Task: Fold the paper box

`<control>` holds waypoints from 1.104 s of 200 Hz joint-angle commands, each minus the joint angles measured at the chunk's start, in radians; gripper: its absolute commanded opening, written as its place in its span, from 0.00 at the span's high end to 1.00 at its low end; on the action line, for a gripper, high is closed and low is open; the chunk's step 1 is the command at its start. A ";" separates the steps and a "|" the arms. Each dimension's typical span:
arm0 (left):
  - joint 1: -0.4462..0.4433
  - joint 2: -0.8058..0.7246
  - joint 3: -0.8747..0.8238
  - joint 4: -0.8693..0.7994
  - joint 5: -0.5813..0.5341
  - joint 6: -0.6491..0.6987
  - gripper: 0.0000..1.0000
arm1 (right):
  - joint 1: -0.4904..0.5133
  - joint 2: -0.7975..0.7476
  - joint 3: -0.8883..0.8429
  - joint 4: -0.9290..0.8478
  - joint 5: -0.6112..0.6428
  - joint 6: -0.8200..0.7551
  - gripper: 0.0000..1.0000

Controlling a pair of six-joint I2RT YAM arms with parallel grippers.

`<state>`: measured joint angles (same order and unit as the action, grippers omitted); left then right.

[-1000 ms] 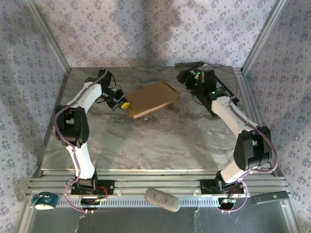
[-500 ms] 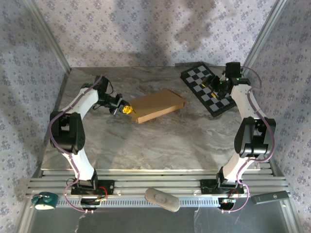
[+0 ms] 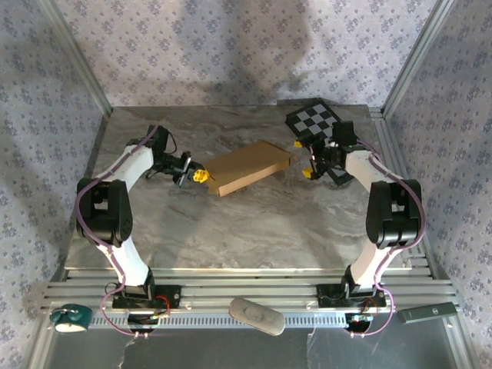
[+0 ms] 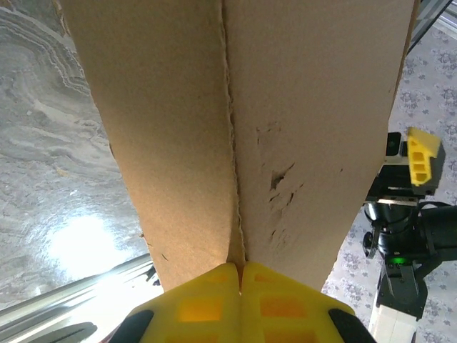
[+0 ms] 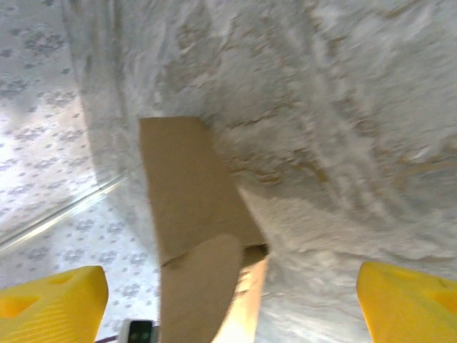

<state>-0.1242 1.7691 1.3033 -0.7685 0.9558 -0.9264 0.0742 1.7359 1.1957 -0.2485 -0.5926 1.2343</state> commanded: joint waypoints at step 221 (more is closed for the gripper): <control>0.014 -0.006 0.018 -0.003 0.043 -0.070 0.94 | 0.142 0.048 -0.036 0.200 0.083 0.270 0.52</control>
<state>-0.1238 1.7699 1.3033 -0.7540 0.9585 -0.9333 0.2115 1.8412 1.1404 0.0185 -0.5880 1.4635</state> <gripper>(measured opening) 0.044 0.502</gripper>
